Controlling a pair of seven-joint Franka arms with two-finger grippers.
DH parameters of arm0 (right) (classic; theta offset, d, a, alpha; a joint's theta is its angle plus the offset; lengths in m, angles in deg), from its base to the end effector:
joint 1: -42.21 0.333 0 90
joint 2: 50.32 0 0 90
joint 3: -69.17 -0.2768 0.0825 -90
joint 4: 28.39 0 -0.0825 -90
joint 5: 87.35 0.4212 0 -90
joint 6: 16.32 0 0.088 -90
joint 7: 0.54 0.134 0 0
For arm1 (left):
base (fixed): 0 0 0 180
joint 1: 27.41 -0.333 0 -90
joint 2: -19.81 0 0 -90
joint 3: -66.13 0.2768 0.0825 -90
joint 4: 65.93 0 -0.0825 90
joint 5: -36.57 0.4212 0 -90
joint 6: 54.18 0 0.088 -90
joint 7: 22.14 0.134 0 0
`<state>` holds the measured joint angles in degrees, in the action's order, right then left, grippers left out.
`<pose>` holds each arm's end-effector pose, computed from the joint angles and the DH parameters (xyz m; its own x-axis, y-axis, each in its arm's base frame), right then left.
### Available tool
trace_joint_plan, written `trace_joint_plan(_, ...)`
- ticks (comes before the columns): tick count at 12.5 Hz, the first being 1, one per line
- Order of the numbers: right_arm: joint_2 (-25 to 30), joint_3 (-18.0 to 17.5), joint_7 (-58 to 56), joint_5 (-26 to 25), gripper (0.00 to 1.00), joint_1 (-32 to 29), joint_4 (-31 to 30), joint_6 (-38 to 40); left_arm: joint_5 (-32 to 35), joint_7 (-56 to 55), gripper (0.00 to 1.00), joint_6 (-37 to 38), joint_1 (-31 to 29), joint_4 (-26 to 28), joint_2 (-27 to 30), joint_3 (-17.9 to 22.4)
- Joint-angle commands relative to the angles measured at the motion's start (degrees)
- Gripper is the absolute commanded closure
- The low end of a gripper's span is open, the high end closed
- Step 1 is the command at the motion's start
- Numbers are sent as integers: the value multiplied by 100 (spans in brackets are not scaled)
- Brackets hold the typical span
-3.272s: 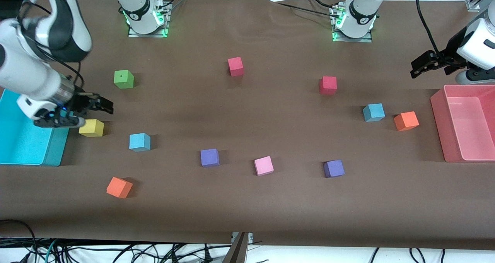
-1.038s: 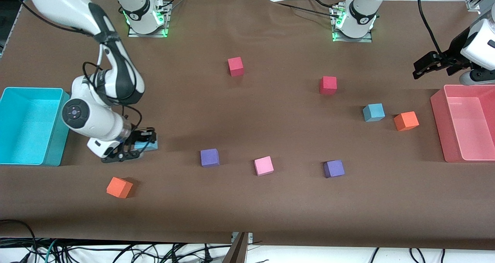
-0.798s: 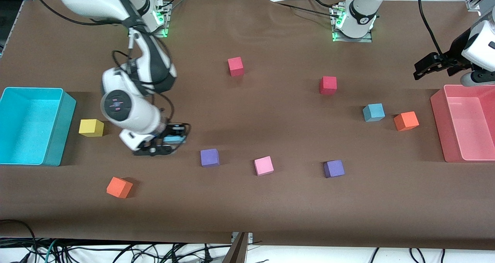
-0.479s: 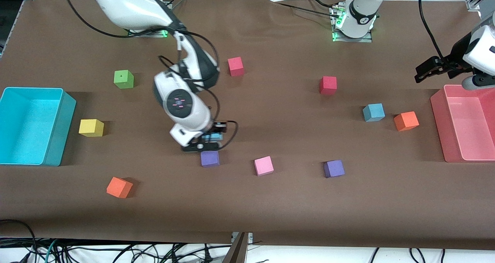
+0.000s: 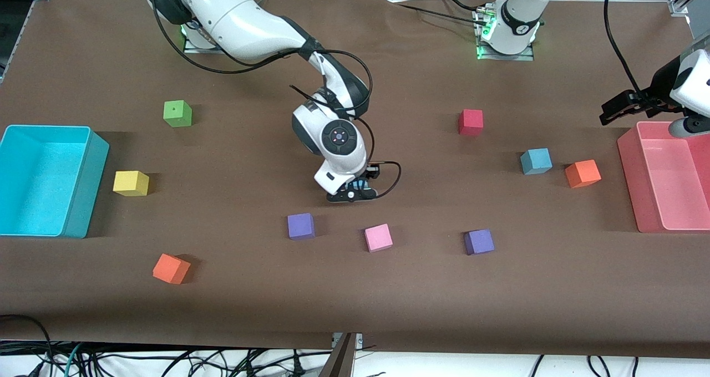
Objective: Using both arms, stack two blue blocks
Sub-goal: 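Lift the light blue cube and carry it toward the table center, then lower the cube and open the right gripper while the left gripper reaches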
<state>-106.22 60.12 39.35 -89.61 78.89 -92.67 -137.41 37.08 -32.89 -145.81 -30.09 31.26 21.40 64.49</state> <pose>0.5619 0.5302 0.1526 0.9976 0.0535 -0.0434 0.0494 -0.9948 -0.0891 0.5804 0.0116 0.5132 0.9767 0.2041 -0.0662 0.2030 -0.9789 -0.0224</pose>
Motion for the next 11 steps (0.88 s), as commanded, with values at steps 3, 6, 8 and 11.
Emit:
trace_joint_plan(3, -343, -71, 116, -153, 33, 32, 266, -178, 73, -15, 0, -75, 22, 116, -63, -20)
trace_joint_plan(6, -326, -88, 89, -144, 0, 6, 266, -161, 72, 2, 0, -293, 83, 475, -89, -29)
trace_joint_plan(8, -212, -97, 37, -135, 0, -29, 266, -99, 72, 20, 0, -461, 92, 555, -98, -29)
trace_joint_plan(11, 349, -167, -86, -109, 0, -73, 223, 146, 64, 29, 0, -496, 118, 573, -106, -46)
